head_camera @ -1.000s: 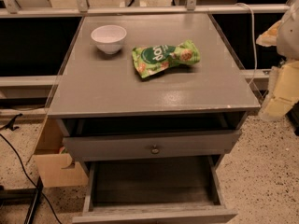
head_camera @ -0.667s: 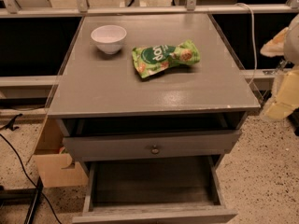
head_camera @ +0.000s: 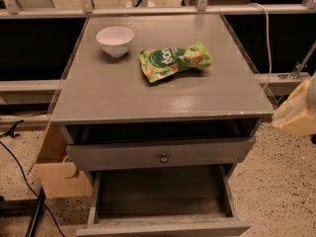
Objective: Close middle drawer
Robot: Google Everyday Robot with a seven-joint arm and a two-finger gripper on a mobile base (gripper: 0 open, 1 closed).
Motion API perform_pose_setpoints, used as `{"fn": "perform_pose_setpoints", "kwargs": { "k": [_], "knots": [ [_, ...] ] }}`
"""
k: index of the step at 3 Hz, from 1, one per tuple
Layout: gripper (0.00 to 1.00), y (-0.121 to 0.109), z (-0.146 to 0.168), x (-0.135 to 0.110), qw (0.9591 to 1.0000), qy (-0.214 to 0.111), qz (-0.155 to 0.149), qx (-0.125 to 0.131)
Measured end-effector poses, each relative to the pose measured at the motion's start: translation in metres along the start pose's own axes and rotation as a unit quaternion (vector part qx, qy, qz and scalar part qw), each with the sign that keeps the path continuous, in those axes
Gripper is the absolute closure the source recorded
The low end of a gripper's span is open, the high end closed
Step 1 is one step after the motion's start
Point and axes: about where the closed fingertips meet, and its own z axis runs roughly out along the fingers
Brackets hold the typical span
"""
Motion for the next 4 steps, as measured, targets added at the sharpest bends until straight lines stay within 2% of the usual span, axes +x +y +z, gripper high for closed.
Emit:
{"fn": "perform_pose_setpoints", "kwargs": {
  "k": [1, 2, 3, 4],
  "knots": [
    [0.93, 0.020, 0.029, 0.015, 0.9994, -0.019, 0.026, -0.008],
    [1.00, 0.050, 0.065, 0.029, 0.9974, -0.037, 0.058, -0.022],
    [1.00, 0.092, 0.113, 0.047, 0.9945, -0.035, 0.084, -0.051],
    [1.00, 0.134, 0.160, 0.060, 0.9928, -0.009, 0.073, -0.094]
  ]
}}
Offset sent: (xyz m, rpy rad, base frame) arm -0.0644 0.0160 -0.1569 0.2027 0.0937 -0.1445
